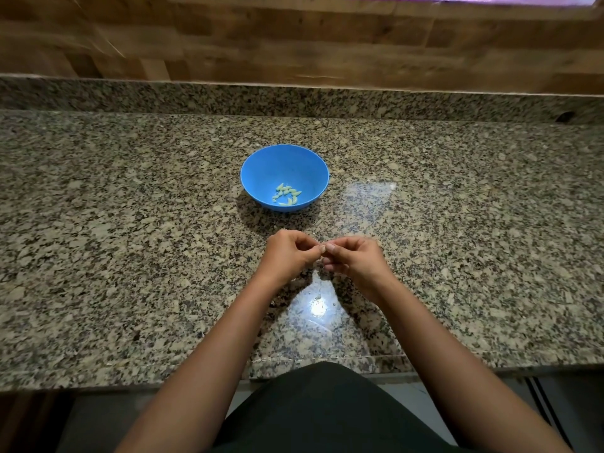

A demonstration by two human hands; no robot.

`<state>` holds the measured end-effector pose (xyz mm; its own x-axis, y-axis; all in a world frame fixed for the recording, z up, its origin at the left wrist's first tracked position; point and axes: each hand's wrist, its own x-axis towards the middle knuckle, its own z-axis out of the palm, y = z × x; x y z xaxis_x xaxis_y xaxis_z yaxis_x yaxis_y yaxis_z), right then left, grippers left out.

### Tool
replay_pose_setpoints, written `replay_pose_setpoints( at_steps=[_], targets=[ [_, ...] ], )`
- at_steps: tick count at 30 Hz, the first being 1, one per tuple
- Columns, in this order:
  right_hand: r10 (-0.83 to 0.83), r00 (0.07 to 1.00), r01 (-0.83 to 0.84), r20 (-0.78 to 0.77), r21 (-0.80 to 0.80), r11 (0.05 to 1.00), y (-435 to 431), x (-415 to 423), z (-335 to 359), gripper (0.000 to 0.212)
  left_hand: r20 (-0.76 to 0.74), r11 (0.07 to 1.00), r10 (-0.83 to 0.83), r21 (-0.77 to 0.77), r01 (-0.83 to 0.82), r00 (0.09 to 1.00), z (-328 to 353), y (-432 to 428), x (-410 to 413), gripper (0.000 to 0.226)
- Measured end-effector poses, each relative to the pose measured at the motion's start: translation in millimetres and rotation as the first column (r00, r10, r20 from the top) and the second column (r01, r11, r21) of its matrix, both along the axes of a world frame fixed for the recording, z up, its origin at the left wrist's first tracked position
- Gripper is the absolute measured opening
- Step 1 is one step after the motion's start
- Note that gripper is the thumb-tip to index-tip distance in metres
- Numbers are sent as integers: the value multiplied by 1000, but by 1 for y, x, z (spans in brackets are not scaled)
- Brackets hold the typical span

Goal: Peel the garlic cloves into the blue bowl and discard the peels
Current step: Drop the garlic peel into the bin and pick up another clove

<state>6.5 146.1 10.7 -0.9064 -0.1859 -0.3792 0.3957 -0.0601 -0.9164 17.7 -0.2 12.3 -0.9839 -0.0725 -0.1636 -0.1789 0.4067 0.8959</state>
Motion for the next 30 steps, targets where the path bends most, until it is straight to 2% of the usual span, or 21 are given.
replay_pose_setpoints(
  at_steps=[3,6,8,12,18,23,30],
  targets=[
    [-39,994,52,102,-121,991,1,-1,1,10,36,997,46,66,-48,998,-2,-2,-1,8],
    [-55,981,91,184,-194,977,4,-4,3,12,41,998,54,30,-55,998,-5,-2,-1,5],
    [-71,980,105,185,-182,978,5,-6,3,11,29,998,50,-32,-49,998,-6,-2,-1,9],
    [-129,987,133,96,-33,991,9,-15,4,9,-4,984,9,-176,-10,1000,-8,2,-2,10],
    [-149,989,148,-4,141,979,11,-28,-2,8,13,977,3,-213,-1,1000,-10,4,-5,8],
    [-145,977,197,-157,400,895,9,-43,-11,7,-3,968,-24,-249,22,1000,-7,5,-5,13],
    [-138,971,212,-194,440,873,17,-25,-17,18,-59,956,-61,-289,41,996,-10,5,0,14]
  ],
)
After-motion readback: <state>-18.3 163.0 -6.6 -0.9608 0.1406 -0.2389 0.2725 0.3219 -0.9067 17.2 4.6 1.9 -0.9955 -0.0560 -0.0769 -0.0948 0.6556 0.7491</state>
